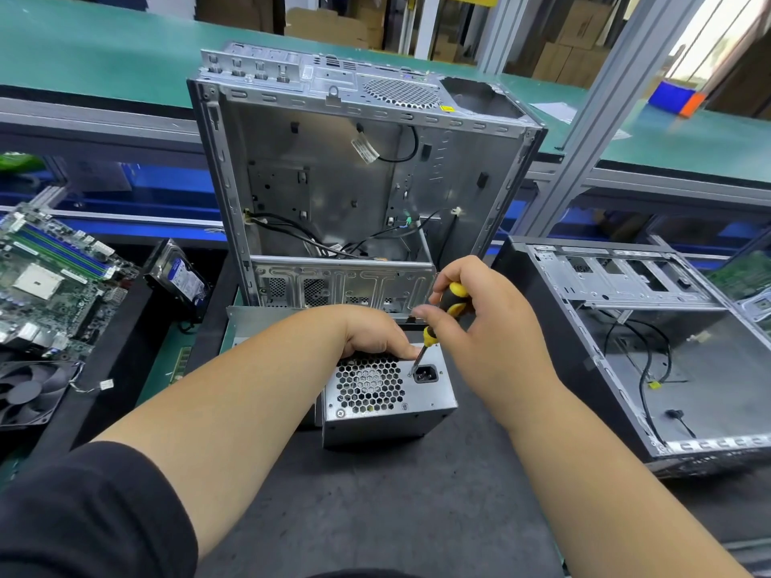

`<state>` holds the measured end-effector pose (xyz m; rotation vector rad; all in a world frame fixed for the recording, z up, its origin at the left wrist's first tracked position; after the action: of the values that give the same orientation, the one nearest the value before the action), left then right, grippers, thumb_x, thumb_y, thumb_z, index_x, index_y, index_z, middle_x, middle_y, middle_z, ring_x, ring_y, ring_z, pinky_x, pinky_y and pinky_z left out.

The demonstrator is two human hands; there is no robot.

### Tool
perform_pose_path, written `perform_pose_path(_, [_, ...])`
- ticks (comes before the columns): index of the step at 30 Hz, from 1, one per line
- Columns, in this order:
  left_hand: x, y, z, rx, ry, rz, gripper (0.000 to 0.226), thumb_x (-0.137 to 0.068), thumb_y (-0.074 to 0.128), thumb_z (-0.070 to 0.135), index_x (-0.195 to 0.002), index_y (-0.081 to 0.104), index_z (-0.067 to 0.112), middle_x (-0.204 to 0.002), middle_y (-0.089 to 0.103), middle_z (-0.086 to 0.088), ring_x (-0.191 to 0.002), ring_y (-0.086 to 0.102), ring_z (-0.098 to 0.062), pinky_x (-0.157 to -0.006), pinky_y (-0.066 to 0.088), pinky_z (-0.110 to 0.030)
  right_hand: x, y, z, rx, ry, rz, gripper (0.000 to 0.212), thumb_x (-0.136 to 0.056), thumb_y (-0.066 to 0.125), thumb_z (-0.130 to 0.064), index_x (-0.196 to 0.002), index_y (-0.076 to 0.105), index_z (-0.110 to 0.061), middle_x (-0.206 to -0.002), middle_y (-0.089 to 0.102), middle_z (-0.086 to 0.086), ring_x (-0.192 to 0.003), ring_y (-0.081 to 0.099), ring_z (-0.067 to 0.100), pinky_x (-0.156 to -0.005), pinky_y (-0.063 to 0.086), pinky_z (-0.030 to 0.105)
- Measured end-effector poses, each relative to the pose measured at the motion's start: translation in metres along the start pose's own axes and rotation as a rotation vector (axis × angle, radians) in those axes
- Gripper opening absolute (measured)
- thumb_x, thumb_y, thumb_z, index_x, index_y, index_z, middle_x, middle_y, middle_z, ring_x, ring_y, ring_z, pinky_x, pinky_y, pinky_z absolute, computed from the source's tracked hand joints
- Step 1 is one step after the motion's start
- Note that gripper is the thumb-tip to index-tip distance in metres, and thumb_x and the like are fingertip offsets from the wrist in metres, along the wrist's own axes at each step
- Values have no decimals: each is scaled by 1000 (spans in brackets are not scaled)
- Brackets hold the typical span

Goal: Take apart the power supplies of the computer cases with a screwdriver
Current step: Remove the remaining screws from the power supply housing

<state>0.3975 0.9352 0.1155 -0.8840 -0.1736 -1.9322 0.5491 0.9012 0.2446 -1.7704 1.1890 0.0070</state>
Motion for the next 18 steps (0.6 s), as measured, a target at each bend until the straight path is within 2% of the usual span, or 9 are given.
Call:
perform_pose_path(2, [1, 0, 0, 1, -6, 4, 24, -93, 60, 24, -72, 69, 19, -93, 67, -9, -96, 60, -27, -101, 44, -48, 0, 1, 1, 18, -9, 16, 24, -86, 76, -20, -93, 53, -26, -83, 56, -13, -82, 53, 10, -69, 44, 23])
perform_pose_path(4, [1, 0, -1, -2, -10, 9, 17, -94, 61, 26, -85, 72, 16, -107, 71, -12, -107, 63, -30, -106, 44, -49, 2, 1, 2, 13, -33, 36, 26, -86, 75, -13, -101, 56, -23, -89, 53, -13, -86, 52, 8, -73, 42, 18])
perform_pose_path(7, [1, -1, -1, 13, -30, 28, 28, -95, 63, 31, -109, 72, 8, -122, 69, -14, -122, 60, -33, -109, 42, -50, 5, 0, 5, -72, -29, 62, 43, -85, 73, -5, -117, 53, -25, -102, 48, -12, -95, 54, 4, -84, 44, 13])
perform_pose_path(8, [1, -1, -1, 21, -33, 25, 30, -95, 63, 31, -111, 71, 7, -122, 69, -14, -121, 60, -34, -109, 43, -51, 6, 0, 6, -127, -1, 61, 47, -85, 71, -3, -119, 51, -27, -106, 48, -12, -98, 57, 4, -87, 47, 16])
perform_pose_path(10, [3, 0, 0, 29, -28, 12, 27, -96, 63, 30, -105, 73, 7, -116, 71, -15, -115, 63, -35, -107, 44, -51, 7, 1, 8, -236, 62, 41, 49, -85, 65, 1, -117, 48, -33, -111, 50, -11, -105, 62, 9, -91, 54, 33])
perform_pose_path(12, [5, 0, 1, 35, -24, 7, 24, -95, 63, 31, -99, 73, 9, -112, 71, -16, -105, 64, -32, -107, 45, -51, 8, 2, 9, -288, 90, 34, 45, -85, 58, 0, -110, 49, -37, -111, 55, -10, -108, 64, 12, -88, 56, 43])
perform_pose_path(15, [6, 1, 2, 45, -23, -10, 24, -95, 62, 29, -99, 73, 9, -114, 70, -18, -102, 63, -31, -106, 45, -52, 9, 2, 8, -254, 80, 78, 37, -84, 65, -13, -105, 50, -40, -103, 62, -14, -99, 64, 14, -83, 55, 40])
perform_pose_path(18, [5, 1, 2, 2, -10, 2, 23, -96, 61, 35, -95, 71, 14, -120, 69, -15, -113, 61, -30, -98, 48, -42, 9, 1, 6, -228, 77, 149, 35, -81, 79, -20, -98, 53, -35, -97, 64, -14, -88, 62, 16, -80, 53, 39])
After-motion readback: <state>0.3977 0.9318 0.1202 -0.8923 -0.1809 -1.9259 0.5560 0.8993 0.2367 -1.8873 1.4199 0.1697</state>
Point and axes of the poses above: each hand's wrist, its own x-axis away from the middle knuckle, its own y-axis out of the palm, z = x × y, the point moved 4 cm from there along -x, towards the middle knuckle
